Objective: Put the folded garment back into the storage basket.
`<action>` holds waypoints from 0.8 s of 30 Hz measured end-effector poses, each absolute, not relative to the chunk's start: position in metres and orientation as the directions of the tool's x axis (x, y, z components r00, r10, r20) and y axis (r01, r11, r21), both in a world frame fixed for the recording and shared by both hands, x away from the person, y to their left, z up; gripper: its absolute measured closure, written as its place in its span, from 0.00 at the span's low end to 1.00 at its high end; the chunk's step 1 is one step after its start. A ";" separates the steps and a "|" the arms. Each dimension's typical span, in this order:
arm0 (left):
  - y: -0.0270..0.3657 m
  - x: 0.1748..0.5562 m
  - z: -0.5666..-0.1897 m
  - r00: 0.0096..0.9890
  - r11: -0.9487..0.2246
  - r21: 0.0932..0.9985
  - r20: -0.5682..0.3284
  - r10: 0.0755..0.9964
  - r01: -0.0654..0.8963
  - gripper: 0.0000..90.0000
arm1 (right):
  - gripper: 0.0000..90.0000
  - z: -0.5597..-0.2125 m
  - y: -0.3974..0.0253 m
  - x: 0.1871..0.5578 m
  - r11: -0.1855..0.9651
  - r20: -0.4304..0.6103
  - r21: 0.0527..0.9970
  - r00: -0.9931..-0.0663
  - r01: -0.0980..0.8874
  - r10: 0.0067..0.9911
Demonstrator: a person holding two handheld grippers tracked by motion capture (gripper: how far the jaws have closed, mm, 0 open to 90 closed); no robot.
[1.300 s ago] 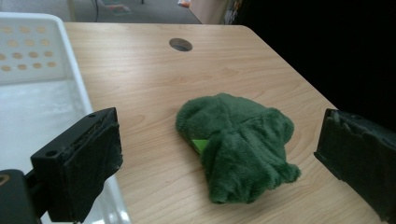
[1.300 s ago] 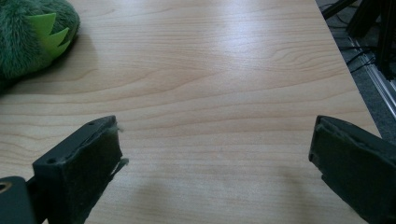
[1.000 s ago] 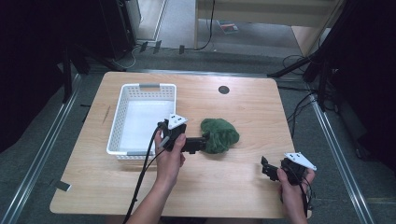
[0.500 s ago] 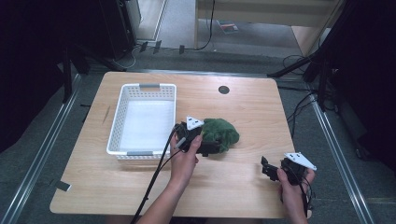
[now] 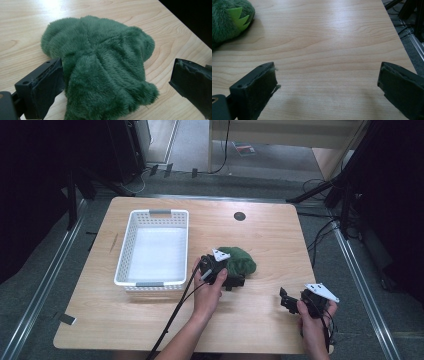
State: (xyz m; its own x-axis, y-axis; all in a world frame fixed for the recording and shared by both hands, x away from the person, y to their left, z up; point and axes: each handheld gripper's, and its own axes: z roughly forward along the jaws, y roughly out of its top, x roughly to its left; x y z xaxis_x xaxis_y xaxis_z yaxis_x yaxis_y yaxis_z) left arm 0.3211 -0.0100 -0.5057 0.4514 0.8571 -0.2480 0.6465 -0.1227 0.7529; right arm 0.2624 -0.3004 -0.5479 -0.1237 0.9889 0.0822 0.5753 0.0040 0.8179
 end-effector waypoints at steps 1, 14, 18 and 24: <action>-0.012 0.323 -0.509 0.436 -0.121 0.748 -0.240 0.867 0.653 0.00 | 0.03 -0.548 -0.300 0.262 0.004 0.082 0.818 -0.124 0.575 0.989; -0.020 0.332 -0.528 0.381 -0.115 0.720 -0.219 0.898 0.685 0.00 | 0.03 -0.548 -0.300 0.262 0.009 0.081 0.818 -0.129 0.576 0.988; -0.023 0.333 -0.529 0.372 -0.107 0.724 -0.216 0.903 0.681 0.00 | 0.03 -0.548 -0.300 0.262 0.011 0.079 0.818 -0.131 0.576 0.988; -0.027 0.334 -0.531 0.365 -0.128 0.714 -0.189 0.912 0.689 0.00 | 0.03 -0.548 -0.300 0.263 0.012 0.080 0.817 -0.134 0.577 0.988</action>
